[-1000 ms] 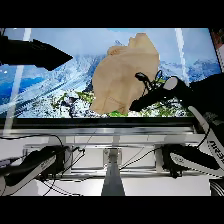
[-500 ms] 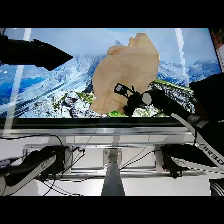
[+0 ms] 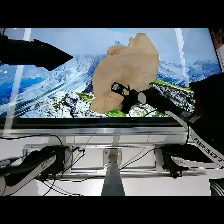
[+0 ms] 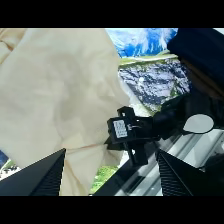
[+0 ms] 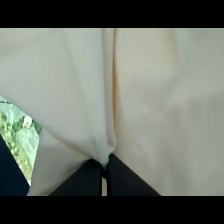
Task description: Fold the clothes and pants, and hang the long-sleeved shirts on hangers.
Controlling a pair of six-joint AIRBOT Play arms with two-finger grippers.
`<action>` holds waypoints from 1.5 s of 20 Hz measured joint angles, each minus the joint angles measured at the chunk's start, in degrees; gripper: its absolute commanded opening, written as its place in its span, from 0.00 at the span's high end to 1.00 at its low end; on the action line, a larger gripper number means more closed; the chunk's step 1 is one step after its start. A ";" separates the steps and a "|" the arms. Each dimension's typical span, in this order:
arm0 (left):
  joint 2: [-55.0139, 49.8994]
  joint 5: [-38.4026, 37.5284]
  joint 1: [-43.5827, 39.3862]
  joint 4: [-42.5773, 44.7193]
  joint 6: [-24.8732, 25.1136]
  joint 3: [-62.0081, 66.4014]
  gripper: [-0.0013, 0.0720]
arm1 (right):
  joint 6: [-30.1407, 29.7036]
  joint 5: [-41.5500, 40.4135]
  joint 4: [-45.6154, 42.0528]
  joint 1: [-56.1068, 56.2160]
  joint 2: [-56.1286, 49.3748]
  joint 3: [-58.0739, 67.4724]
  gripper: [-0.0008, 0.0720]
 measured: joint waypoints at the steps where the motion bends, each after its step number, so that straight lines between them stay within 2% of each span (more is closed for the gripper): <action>1: 0.00 0.00 0.00 0.00 0.00 0.00 0.11 | 0.00 0.09 -0.20 0.00 0.02 0.94 0.97; 4: 0.00 0.00 0.07 0.00 0.00 0.00 0.11 | 0.66 2.62 -3.17 -0.26 1.25 4.70 0.97; 7: 0.04 0.66 1.18 -0.02 0.00 0.00 0.11 | 3.93 5.66 -8.04 -1.73 5.27 10.56 0.97; 13: 0.42 4.20 4.94 0.07 -0.02 -0.02 0.11 | 6.23 10.10 -13.42 -8.74 20.63 21.59 0.97; 19: -0.83 4.79 5.22 0.24 0.00 -0.61 0.11 | 6.54 15.45 -16.17 -19.54 36.28 24.30 0.97; 26: -6.58 4.81 -3.15 0.28 -0.02 -9.64 0.11 | 6.69 27.15 -17.90 -30.58 41.11 24.37 0.97; 30: -14.62 10.29 -12.92 0.04 -0.02 -14.53 0.11 | 6.95 29.94 -18.75 -34.69 41.16 24.24 0.97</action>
